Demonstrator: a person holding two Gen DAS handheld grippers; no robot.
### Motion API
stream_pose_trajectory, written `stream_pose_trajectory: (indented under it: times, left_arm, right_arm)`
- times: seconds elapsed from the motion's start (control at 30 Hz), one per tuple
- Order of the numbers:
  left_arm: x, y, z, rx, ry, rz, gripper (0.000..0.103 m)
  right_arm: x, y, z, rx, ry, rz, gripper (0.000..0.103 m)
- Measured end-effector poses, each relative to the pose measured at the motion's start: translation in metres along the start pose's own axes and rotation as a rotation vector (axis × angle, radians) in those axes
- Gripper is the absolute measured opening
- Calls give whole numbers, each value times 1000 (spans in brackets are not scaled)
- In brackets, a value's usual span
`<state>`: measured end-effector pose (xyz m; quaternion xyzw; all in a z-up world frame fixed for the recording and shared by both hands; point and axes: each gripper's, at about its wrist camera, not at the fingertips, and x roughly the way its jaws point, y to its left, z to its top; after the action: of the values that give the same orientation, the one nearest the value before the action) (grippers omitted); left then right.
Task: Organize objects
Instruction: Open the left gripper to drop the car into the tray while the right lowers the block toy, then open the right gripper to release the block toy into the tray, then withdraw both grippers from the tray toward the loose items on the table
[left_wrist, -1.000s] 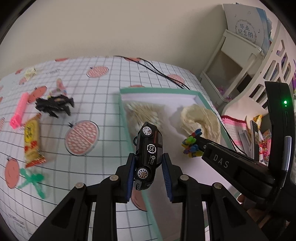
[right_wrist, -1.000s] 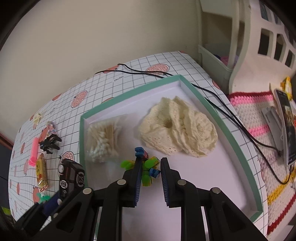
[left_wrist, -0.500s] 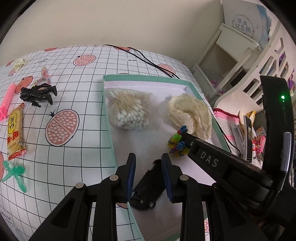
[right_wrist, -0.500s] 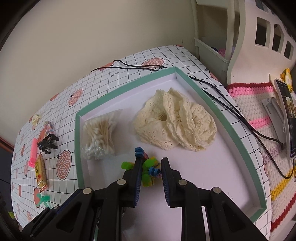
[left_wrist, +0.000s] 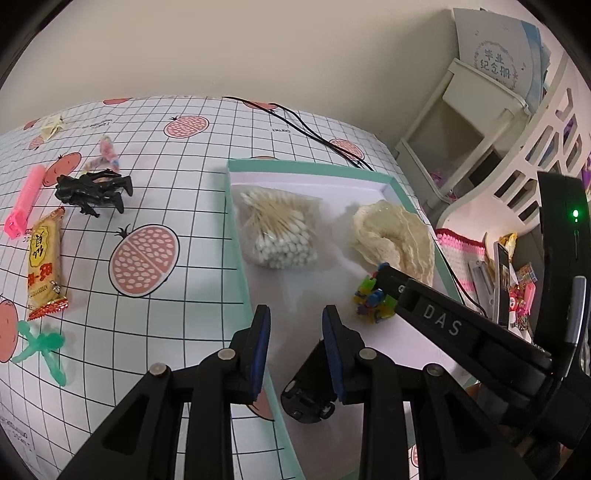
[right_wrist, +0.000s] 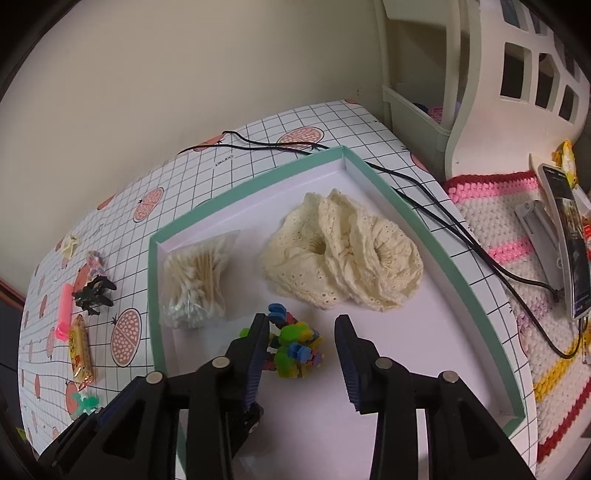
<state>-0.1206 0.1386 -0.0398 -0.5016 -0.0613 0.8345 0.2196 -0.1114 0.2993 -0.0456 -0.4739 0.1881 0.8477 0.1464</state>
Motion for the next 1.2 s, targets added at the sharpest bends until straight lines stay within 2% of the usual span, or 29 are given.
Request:
stream_pose_trajectory:
  times: [0.23,0.3,0.37,0.43,0.57,0.67,0.77,0.83,0.9,0.93,1.2]
  left_arm:
    - [-2,7,2,-11,-8,20,30]
    - [-2,10,3,-17,-9,29,32]
    - [-2,13,3,-24,-10,35,41]
    - [-3,17,4,-31,-14,42,42]
    - [-4,26,5,-54,-15,59,54]
    - [-5,31,6,-69,-18,70,57]
    - [-7,36,7,-82,-26,79,67]
    - [-8,39,8,-87,-34,95,68]
    - [-9,42,8,-93,-39,113,75]
    - [-9,44,9,-99,-42,123,84]
    - [-13,64,11,-179,-66,151,91]
  right_arm:
    - [-5,-1,2,12,-29,21,41]
    - [-7,0,2,9,-40,40,45]
    - [-7,3,2,0,-43,51,49]
    - [-7,7,2,-13,-41,56,51]
    - [-5,10,0,-31,-39,59,59]
    - [-5,9,0,-37,-43,54,63]
    - [-2,8,-1,-35,-37,58,69]
    - [-1,8,-2,-37,-29,64,72]
    - [1,10,-3,-46,-24,61,77]
    - [1,10,-3,-50,-24,59,78]
    - [2,12,-5,-62,-27,61,99]
